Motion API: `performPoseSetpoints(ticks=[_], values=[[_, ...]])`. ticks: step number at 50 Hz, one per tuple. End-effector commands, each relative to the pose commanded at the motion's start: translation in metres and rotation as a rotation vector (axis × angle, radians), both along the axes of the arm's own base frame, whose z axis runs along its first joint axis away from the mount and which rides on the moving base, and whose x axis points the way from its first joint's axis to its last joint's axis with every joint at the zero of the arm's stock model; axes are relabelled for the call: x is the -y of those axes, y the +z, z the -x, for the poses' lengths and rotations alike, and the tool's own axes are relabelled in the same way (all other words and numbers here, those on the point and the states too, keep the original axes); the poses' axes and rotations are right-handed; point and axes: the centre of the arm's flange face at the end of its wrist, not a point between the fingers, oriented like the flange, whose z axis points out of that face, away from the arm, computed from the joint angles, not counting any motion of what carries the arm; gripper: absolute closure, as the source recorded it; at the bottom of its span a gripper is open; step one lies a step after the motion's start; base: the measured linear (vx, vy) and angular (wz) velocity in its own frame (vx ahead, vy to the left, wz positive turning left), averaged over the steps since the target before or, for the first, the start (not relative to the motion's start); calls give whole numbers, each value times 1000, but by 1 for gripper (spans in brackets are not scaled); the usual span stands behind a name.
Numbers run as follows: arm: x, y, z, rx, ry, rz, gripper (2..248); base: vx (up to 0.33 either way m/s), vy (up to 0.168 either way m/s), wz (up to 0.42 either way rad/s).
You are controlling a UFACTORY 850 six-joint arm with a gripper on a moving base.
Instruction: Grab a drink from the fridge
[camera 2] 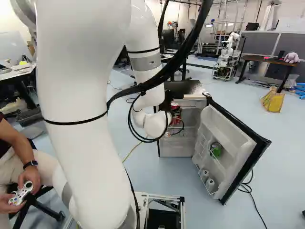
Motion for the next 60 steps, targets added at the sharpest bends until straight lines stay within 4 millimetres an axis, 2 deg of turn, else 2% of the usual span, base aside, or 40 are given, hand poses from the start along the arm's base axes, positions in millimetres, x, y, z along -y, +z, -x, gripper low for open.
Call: performPoseSetpoints(ticks=[60], values=[[2, 47, -31, 0, 23, 36, 159, 0, 0, 0]])
